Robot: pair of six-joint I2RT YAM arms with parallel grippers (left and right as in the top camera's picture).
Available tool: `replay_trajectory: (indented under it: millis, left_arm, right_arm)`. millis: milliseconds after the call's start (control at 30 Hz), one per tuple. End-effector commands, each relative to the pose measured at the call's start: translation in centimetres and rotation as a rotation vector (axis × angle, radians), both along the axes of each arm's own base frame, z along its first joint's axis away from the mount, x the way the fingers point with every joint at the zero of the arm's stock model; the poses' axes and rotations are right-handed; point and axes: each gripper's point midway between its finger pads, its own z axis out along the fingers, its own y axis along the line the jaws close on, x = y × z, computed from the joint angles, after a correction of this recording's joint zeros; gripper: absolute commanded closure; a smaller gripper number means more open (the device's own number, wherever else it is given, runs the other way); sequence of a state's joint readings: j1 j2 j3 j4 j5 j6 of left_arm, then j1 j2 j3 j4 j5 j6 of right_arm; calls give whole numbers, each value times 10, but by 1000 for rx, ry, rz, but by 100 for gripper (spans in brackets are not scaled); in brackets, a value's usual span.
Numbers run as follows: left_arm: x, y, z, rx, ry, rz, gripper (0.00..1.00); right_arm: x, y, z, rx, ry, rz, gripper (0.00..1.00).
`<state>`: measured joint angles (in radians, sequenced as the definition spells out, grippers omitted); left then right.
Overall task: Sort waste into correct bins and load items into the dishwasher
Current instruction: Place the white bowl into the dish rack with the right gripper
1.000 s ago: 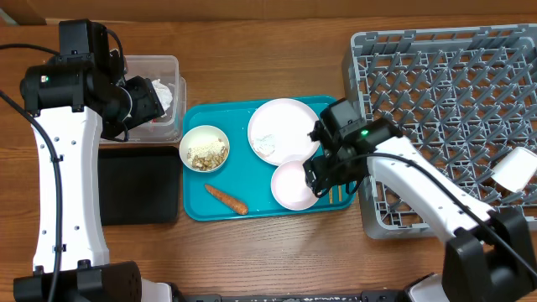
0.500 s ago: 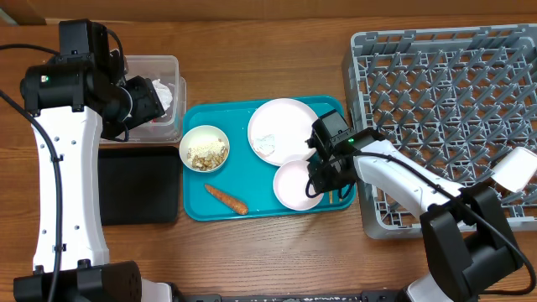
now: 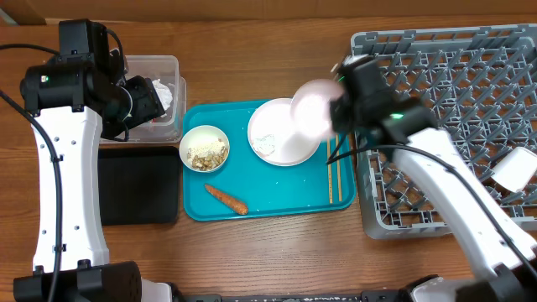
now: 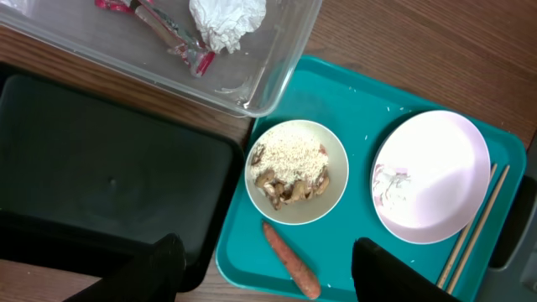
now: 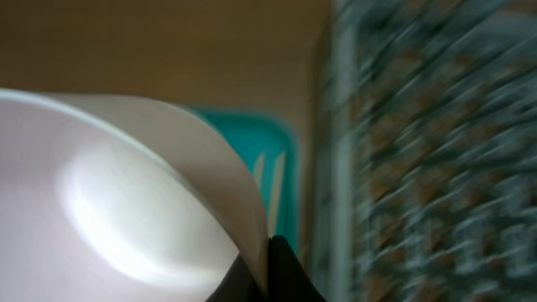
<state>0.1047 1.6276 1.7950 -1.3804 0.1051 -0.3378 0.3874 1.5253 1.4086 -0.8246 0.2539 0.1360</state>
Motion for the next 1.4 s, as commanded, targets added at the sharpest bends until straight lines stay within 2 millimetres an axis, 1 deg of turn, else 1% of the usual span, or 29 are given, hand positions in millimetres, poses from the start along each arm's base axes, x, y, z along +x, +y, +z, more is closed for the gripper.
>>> replay_trajectory:
  millis: [0,67,133,200,267,300,333,400,533,733,800,833,933,967,1067,1133,1200,1267,1367]
  left_arm:
    - [1,0,3,4,-14,-1,34]
    - [1,1,3,7,-14,0,34]
    - [1,1,3,10,-17,1,33]
    - [2,2,4,13,-21,3,34]
    - [3,2,4,14,-26,2,34]
    - [4,2,5,14,-29,2,34]
    - [5,2,5,15,-32,2,34]
    - [6,3,6,15,-39,3,34]
    - [10,3,7,16,-54,3,34]
    - [10,3,7,17,-54,3,34]
    - [10,3,7,17,-53,3,34]
    - [10,3,7,16,-53,3,34]
    - [10,3,7,17,-54,3,34]
    - [10,3,7,17,-55,3,34]
    - [11,3,8,17,-60,3,34]
    - [11,3,7,17,-58,3,34]
    - [11,3,7,17,-57,3,34]
    - [11,3,7,17,-57,3,34]
    - [11,3,7,18,-58,3,34]
  right_arm:
    - [23,-81,44,-278,-163,-161,96]
    - [32,-116,54,-354,-198,-247,96]
    - [38,-162,66,-416,-238,-389,96]
    - [39,-208,75,-459,-274,-538,96]
    - [34,-251,82,-507,-300,-684,96]
    - [31,-270,85,-530,-308,-749,96]
    - [25,-293,87,-561,-313,-829,96]
    - [16,-327,86,-622,-307,-934,96]
    - [6,-378,75,-770,-247,-1064,96]
    - [10,-426,42,-924,-138,-1109,96]
    - [12,-436,29,-942,-113,-1109,96]
    - [12,-437,24,-943,-104,-1109,96]
    - [17,-439,4,-940,-66,-1081,96]
    - [21,-436,-4,-929,-57,-1062,96]
    - [28,-424,-28,-880,-25,-1016,96]
    - [36,-408,-51,-820,29,-927,96]
    - [40,-394,-69,-756,61,-868,96]
    - [40,-385,-78,-709,69,-865,96]
    - [37,-376,-85,-691,92,-864,96]
